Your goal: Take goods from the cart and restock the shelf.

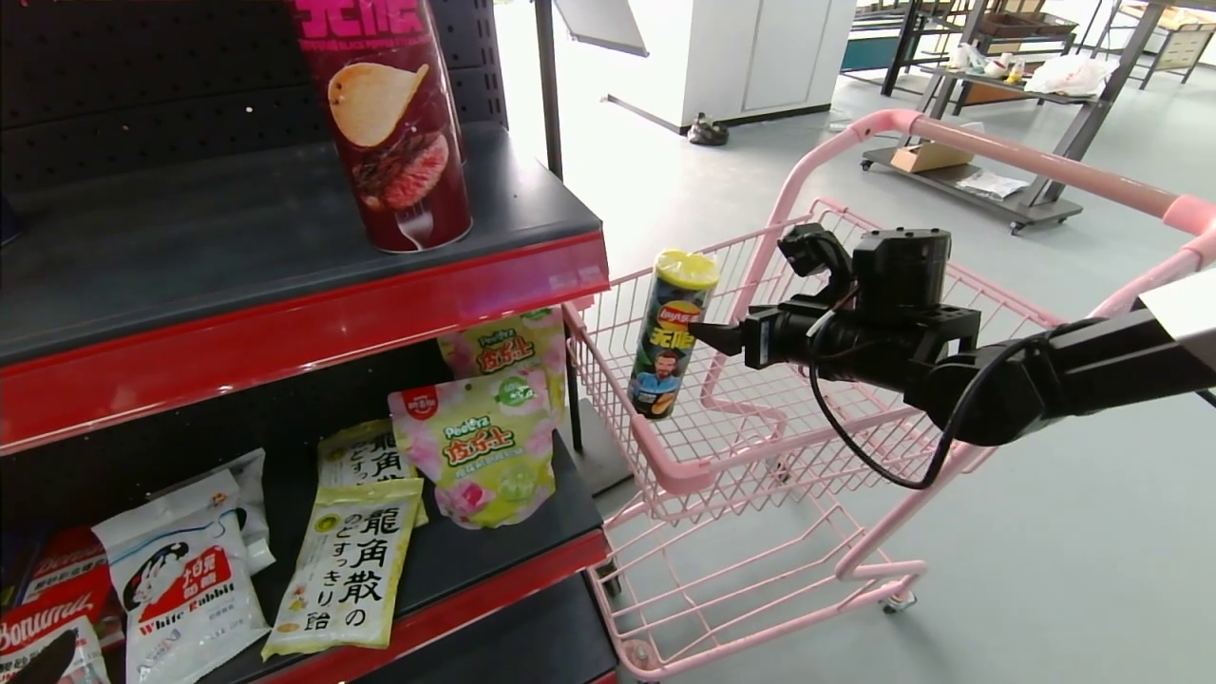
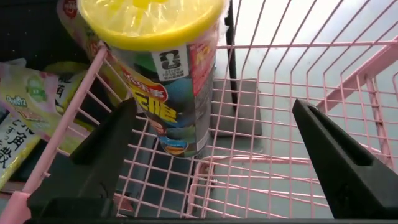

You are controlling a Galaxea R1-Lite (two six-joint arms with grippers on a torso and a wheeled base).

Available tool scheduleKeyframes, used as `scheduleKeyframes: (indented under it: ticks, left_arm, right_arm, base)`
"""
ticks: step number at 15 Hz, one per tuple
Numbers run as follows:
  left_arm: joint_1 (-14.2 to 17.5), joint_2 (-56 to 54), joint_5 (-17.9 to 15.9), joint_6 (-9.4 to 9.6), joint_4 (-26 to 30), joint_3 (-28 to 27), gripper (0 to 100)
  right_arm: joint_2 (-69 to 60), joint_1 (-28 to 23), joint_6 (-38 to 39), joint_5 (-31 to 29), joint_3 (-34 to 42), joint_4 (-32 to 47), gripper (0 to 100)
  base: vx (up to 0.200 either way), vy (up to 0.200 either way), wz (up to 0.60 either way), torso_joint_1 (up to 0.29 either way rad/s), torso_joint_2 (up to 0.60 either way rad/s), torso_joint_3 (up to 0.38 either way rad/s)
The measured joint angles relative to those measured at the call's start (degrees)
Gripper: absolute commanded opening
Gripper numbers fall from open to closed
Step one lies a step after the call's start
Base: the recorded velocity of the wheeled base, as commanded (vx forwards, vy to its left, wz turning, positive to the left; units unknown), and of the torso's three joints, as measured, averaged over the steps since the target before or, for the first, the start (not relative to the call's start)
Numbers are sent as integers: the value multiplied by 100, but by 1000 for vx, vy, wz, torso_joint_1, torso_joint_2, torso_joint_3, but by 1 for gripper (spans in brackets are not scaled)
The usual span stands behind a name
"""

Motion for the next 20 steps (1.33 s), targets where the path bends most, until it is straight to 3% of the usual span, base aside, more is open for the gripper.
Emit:
scheduleKeyframes:
  ticks: [9, 15, 16, 20]
  left_arm:
    - [-2, 34, 67, 0, 0, -2, 100]
    - [-2, 34, 113, 0, 0, 20, 100]
    - [0, 34, 122, 0, 0, 22, 100]
    - [0, 33, 156, 0, -1, -2, 100]
  right_arm:
    - [532, 217, 77, 18, -800, 0, 100]
    - [1133, 269, 117, 20, -1731, 5, 100]
    - [1234, 306, 115, 5, -1827, 5, 0]
    - [1458, 429, 162, -182, -2000, -1, 0]
  base:
    - [0, 0, 0, 0, 0, 0]
    - [0, 0, 0, 0, 0, 0]
    - [0, 0, 0, 0, 0, 0]
    - [0, 0, 0, 0, 0, 0]
